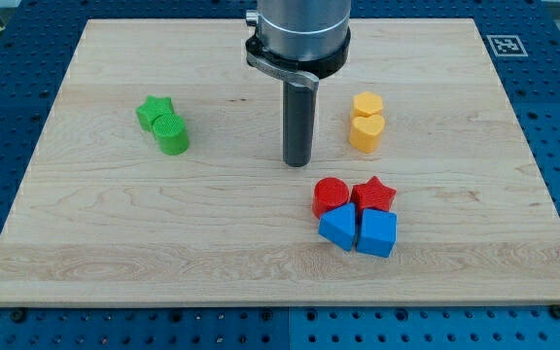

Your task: Slide the green circle to the left of the yellow blocks

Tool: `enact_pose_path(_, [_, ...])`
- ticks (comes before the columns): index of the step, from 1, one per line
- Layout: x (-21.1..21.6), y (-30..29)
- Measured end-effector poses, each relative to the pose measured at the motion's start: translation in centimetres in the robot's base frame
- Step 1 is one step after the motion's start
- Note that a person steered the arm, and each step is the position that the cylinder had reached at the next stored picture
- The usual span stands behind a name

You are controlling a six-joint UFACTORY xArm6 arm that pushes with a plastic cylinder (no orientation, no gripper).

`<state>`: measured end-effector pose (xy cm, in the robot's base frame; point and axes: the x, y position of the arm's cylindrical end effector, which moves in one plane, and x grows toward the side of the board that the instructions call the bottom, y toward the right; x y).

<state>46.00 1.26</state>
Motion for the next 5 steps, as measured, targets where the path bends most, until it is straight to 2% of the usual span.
enact_pose_path(2, [0.0, -1.7])
enact_pose_path(4, [2.0, -3.7])
enact_pose_path(5, [2.1, -6.7])
